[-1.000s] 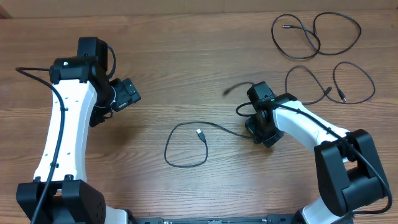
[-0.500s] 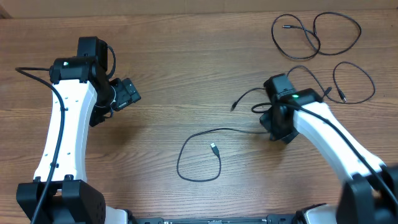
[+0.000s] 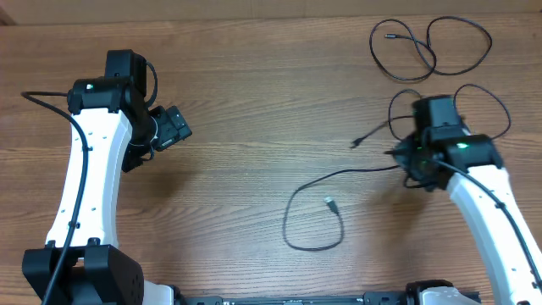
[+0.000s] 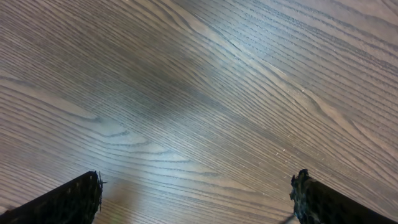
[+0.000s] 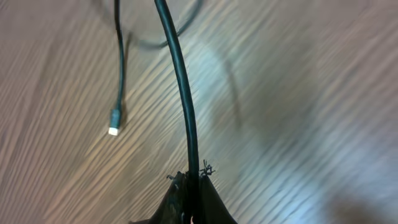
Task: Untangle cables
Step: 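Pull the cable far right, laying it below the coiled cables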
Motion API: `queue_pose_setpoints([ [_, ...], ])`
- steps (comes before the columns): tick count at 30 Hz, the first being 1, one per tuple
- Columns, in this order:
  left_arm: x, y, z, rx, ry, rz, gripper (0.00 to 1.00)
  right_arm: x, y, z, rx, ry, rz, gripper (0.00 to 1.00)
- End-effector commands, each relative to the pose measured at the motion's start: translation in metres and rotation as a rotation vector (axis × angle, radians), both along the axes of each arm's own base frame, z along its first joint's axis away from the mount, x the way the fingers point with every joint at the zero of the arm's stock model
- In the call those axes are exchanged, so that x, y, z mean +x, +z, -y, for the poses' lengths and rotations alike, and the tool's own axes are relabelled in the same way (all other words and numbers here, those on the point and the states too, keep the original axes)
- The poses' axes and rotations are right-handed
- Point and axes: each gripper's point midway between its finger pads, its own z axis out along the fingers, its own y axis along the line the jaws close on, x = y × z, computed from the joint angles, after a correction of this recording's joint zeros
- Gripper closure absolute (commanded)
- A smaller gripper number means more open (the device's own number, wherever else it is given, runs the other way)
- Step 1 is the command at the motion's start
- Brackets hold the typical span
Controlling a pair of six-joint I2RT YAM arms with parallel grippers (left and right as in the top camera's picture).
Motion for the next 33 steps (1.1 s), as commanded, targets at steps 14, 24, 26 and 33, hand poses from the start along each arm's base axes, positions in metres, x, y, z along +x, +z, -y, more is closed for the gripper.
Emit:
queue_pose_setpoints([
  [14, 0.000, -0.006, 0.000, 0.017, -0.033, -0.012, 0.00, -0.016, 0.068, 0.138, -0.109, -0.297, 0.088, 0.96],
  [24, 0.000, -0.006, 0.000, 0.019, -0.033, -0.013, 0.00, -0.015, 0.081, 0.187, -0.150, -0.438, 0.184, 0.96],
  [26, 0.000, -0.006, 0.000, 0.020, -0.033, -0.013, 0.01, -0.014, 0.080, 0.196, -0.157, -0.462, 0.194, 0.96],
  [33, 0.000, -0.006, 0.000, 0.020, -0.033, -0.012, 0.00, -0.016, 0.053, 0.226, -0.141, -0.541, 0.136, 0.96],
])
